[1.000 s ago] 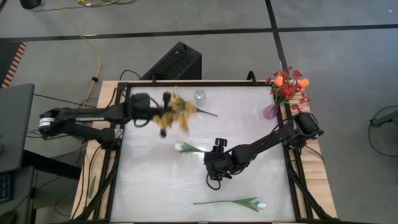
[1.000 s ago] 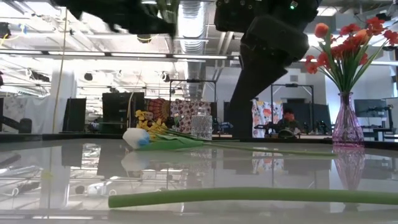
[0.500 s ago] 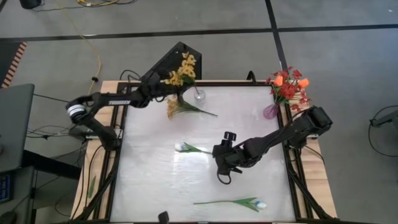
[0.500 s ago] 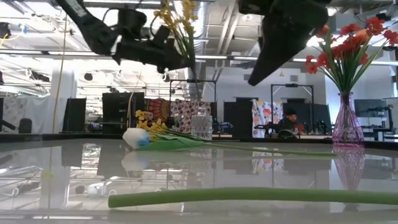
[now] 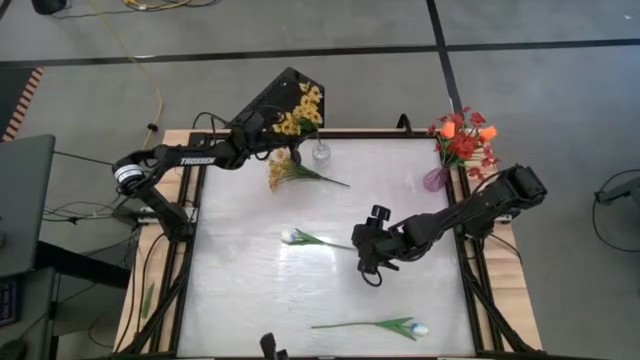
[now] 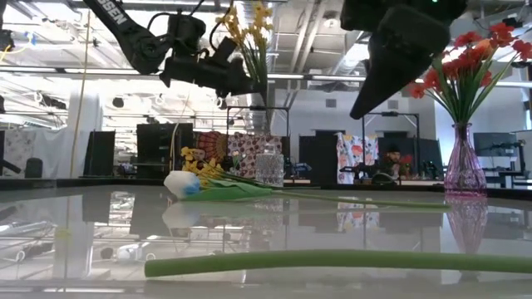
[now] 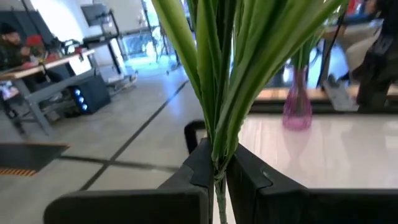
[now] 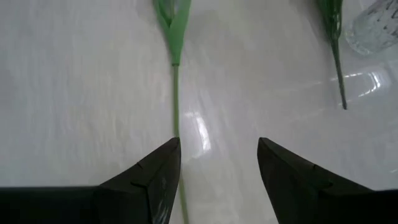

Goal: Sort flowers into vase by color
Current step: Put the bottom yellow flowers into the transparent vase

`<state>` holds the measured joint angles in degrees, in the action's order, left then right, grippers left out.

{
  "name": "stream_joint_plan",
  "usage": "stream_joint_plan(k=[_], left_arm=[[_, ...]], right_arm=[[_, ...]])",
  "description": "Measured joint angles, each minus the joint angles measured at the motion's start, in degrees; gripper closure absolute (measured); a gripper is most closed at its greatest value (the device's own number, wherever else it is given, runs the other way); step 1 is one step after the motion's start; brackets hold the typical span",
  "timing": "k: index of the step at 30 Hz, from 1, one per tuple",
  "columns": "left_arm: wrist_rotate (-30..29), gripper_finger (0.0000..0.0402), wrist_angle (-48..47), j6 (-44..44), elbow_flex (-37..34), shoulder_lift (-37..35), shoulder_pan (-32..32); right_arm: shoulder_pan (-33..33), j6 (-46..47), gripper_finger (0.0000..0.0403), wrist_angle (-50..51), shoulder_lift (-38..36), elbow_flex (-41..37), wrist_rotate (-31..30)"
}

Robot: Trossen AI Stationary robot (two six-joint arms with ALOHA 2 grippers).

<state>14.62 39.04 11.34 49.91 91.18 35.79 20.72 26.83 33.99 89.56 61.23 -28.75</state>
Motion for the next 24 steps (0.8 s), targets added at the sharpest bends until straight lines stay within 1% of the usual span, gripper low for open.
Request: stream_joint_plan(k=[6,10,13,16,18,21,24], left_arm=[[-0.41,0.039,-0.74,1.32,-0.08,0.79,0.39],[-0.53,0.039,-1.59,-0.45,-0.07,0.76,0.46],[-3.39,0.039,-3.03,-1.69,-0.07,1.12,0.41],[-4.54,0.039,-3.49,-5.76,-0.04,3.72,0.31],[-4.51,0.039,-1.87,-8.17,-0.03,6.41,0.33],[-4.53,0.039,-1.49,-8.85,-0.07,9.3,0.37],[-5.06,0.0382,-1.53,-8.62,-0.07,9.51,0.37]], right_arm=[[-1.11,-2.71,0.0163,-0.62,-0.48,0.0,0.18],[-1.76,-2.89,0.0163,-0.58,-0.44,0.02,0.26],[-2.2,-3.24,0.0163,-0.63,-0.42,0.02,0.28],[-3.1,-3.73,0.0163,-0.62,-0.39,0.02,0.39],[-3.96,-4.24,0.0163,-0.74,-0.39,0.02,1.0],[-5.63,-4.3,0.0163,-0.75,-0.39,0.02,2.34],[-7.05,-4.64,0.0163,-0.67,-0.71,0.02,4.78]])
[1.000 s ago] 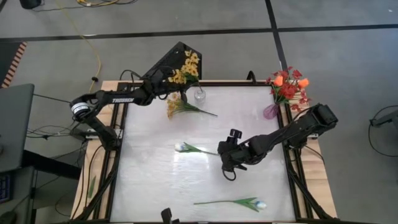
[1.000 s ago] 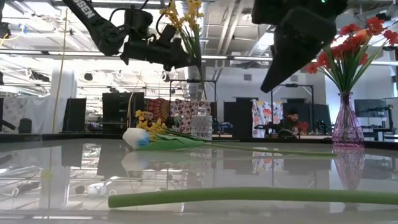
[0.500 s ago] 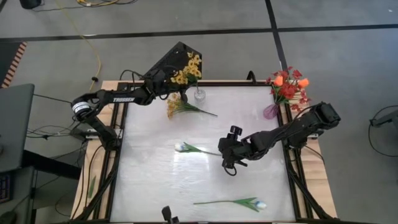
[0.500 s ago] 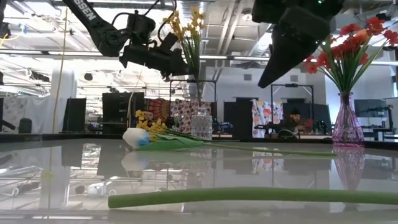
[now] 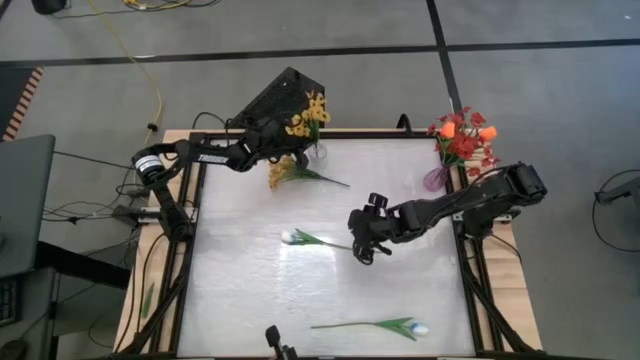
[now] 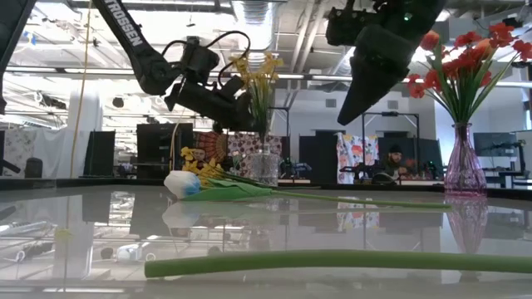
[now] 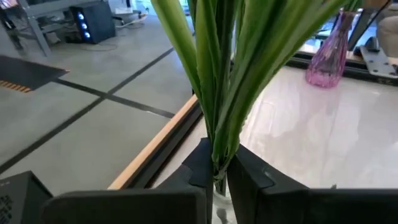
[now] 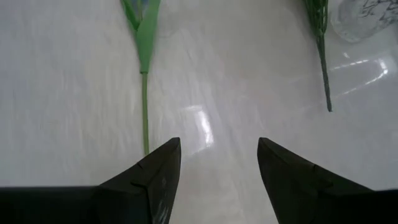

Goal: Sort flowers into vase by color
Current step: Put the bottom yellow flowers into the transparent vase, then put the yellow flowers into the transparent vase

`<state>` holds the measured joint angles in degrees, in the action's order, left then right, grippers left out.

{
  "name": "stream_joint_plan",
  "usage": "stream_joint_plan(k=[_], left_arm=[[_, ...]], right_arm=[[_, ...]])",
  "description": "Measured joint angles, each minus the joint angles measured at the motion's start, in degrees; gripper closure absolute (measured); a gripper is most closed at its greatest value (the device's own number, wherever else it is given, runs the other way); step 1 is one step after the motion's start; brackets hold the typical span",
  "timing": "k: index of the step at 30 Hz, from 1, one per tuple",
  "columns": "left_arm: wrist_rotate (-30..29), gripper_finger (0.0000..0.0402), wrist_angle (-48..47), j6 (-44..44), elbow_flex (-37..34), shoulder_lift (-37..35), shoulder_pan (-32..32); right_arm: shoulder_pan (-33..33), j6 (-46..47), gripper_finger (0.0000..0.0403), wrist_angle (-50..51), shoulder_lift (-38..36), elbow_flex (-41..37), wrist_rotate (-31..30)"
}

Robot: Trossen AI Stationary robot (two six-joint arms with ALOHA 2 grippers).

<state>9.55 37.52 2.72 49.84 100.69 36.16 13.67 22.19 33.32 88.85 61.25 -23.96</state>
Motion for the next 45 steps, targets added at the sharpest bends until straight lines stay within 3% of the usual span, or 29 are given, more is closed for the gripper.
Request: stream_joint_plan(k=[9,14,18,23,28,35,41,45], left_arm=[[0.7,0.0289,-2.59,-2.5,0.02,-0.55,-0.11],[0.56,0.0223,-10.28,-0.4,0.01,-4.94,-0.11],[0.35,0.0184,-19.2,3.39,0.05,-11.23,-0.11],[0.16,0.0167,-35.99,7.39,0.07,-21.78,-0.11],[0.58,0.0166,-49.91,4.08,-1.75,-31.33,-0.37],[0.86,0.0166,-43.96,-3.13,-16.37,-39.98,-4.28],[0.4,0.0166,-26.77,-10.8,-27.96,-44.94,-9.08],[0.17,0.0166,-18.99,-12.85,-31.53,-46.14,-11.17]], right_arm=[[-4.41,-5.89,0.0163,-2.49,-2.63,0.04,2.29],[-8.02,-11.53,0.0163,-3.73,-3.74,0.07,9.71],[-10.42,-18.97,0.0163,-4.88,-3.75,0.07,16.38],[-13.29,-20.57,0.0163,-8.97,-3.32,-0.14,16.61],[-17.12,-20.83,0.0163,-18.2,0.66,-2.62,16.37],[-24.13,-24.0,0.0163,-26.31,10.51,-1.61,16.3],[-29.32,-21.77,0.0163,-26.19,17.64,1.75,9.58],[-30.77,-21.61,0.0163,-25.87,20.32,2.1,10.27]])
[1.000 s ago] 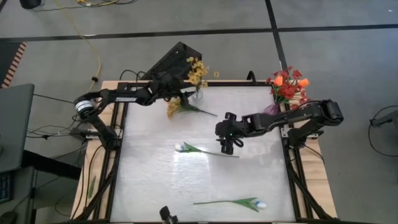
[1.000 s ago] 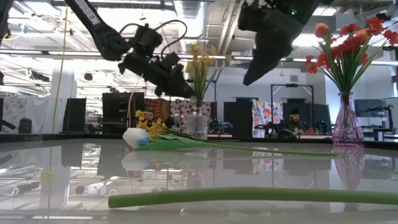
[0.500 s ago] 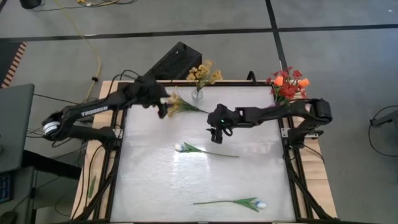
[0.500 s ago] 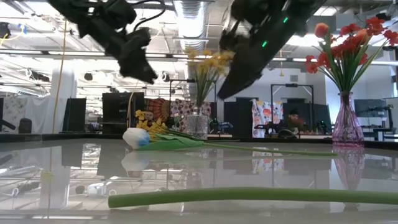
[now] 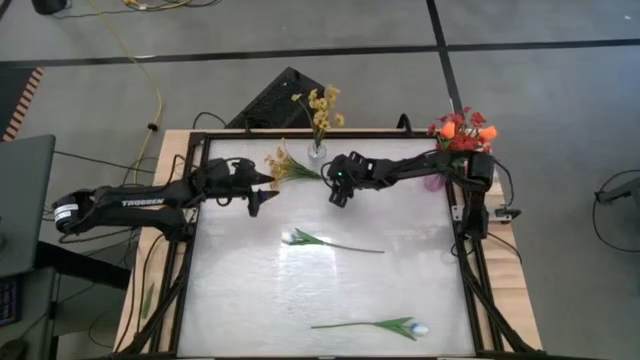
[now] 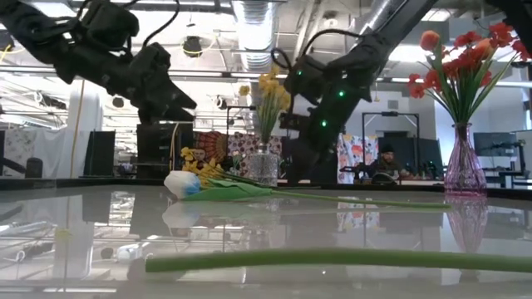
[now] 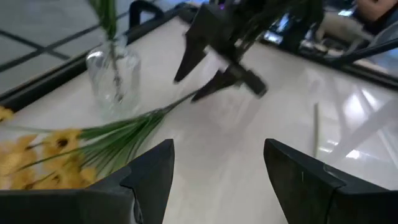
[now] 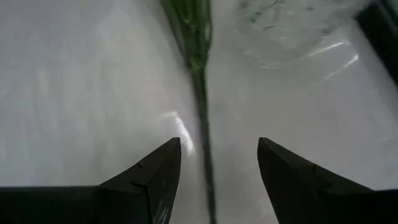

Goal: Sort flowers into vase by color
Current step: Put the yellow flowers into the transparent vase

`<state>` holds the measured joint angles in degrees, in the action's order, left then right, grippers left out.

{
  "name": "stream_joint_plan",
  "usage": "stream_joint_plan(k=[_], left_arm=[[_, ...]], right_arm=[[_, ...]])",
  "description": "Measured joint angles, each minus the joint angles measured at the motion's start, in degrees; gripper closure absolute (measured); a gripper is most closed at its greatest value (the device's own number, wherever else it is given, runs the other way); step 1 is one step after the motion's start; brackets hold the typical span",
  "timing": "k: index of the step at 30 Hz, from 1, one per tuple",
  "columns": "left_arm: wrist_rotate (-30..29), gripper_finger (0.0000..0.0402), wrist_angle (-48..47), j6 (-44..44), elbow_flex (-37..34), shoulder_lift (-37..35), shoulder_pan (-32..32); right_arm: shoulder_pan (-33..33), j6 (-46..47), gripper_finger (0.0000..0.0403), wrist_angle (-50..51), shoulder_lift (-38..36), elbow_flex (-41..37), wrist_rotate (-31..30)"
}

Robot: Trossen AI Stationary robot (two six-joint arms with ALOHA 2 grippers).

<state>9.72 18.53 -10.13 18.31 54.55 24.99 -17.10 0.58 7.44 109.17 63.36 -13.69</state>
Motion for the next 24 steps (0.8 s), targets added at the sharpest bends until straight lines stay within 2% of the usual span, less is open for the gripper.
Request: stream_joint_plan(k=[6,9,12,17,18,21,24], left_arm=[[-0.87,0.0166,2.14,0.03,-0.86,-0.28,-1.09],[-1.83,0.0166,2.06,0.25,-0.86,-0.24,-1.18],[-2.48,0.0166,2.03,0.36,-0.86,-0.24,-1.22],[-2.56,0.0166,1.96,0.36,-0.86,-0.22,-1.22],[-2.56,0.0166,1.95,0.29,-0.86,-0.22,-1.24],[-2.06,0.0166,1.87,0.11,-0.86,-0.2,-1.25],[1.16,0.0166,1.87,0.02,-0.86,-0.2,-1.25]], right_arm=[[-0.69,1.06,0.0165,0.9,1.74,0.13,1.8],[-0.69,1.08,0.0188,1.94,1.72,0.13,2.01],[-0.68,1.05,0.0242,2.45,1.72,0.13,3.19],[-0.68,1.03,0.0366,2.53,1.72,0.13,6.78],[-0.68,1.03,0.0377,2.59,1.61,0.13,7.32],[-0.18,1.25,0.0375,3.13,0.8,0.05,10.4],[1.12,2.73,0.0364,3.73,-1.06,-0.18,14.1]])
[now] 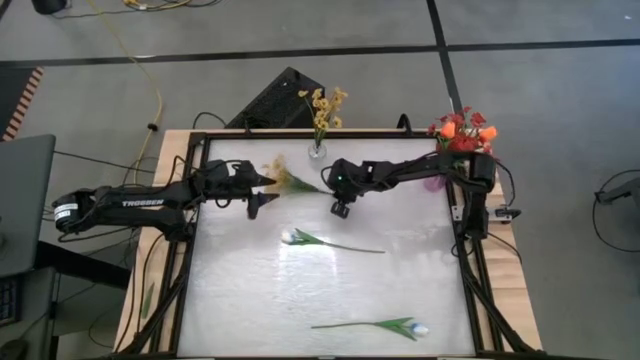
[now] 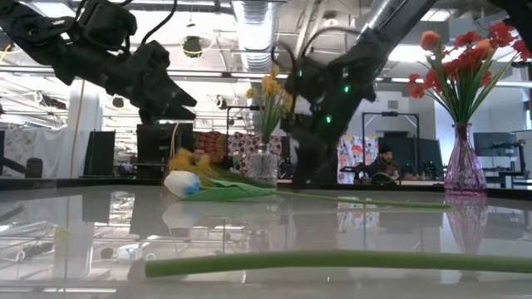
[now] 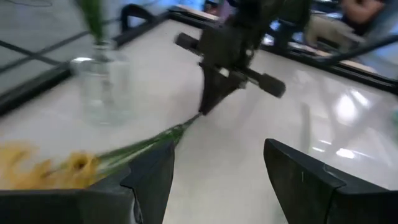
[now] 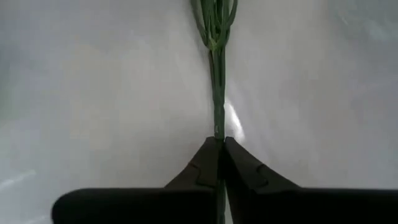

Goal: Sort flowers into vase by color
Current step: Put the yellow flowers into the transparent vase

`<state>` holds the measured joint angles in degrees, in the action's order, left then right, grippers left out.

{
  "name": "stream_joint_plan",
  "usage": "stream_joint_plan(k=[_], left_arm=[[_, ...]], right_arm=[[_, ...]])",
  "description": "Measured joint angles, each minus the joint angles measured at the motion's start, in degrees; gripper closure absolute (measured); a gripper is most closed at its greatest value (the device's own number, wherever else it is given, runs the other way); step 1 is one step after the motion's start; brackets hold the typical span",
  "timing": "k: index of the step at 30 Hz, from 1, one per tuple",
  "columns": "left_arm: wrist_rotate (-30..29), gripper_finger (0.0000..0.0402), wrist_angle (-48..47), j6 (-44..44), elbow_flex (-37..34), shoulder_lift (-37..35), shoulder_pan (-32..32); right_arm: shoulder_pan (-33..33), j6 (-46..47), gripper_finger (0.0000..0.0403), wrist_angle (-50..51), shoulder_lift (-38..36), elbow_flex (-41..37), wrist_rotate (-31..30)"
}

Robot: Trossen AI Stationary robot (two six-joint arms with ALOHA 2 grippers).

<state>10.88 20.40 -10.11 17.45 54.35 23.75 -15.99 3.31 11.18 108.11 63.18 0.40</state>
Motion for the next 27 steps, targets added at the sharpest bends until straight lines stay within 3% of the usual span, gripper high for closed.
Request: stream_joint_plan(k=[6,11,14,19,22,27], left_arm=[[10.01,0.0166,0.04,0.56,0.0,0.0,-3.16],[10.97,0.0166,0.1,3.66,0.0,0.0,-10.87],[5.75,0.0166,0.31,4.27,0.0,0.0,-15.34],[-11.07,0.0166,0.27,2.71,0.0,0.0,-20.49],[-19.6,0.0166,-3.33,0.65,0.0,0.0,-21.87],[-22.32,0.0166,-13.09,-2.55,0.0,0.02,-22.27]], right_arm=[[3.32,5.33,0.0375,-7.05,-4.43,0.09,-0.68],[6.03,11.5,0.0373,-19.48,-5.35,0.09,-5.45],[7.66,13.08,0.0372,-27.25,-4.97,0.09,-7.46],[11.08,13.8,0.0374,-36.44,-4.61,0.17,-8.97],[13.37,12.82,0.0372,-37.22,-4.86,0.17,-14.56],[15.44,8.57,0.0374,-36.21,-6.76,0.15,-27.19]])
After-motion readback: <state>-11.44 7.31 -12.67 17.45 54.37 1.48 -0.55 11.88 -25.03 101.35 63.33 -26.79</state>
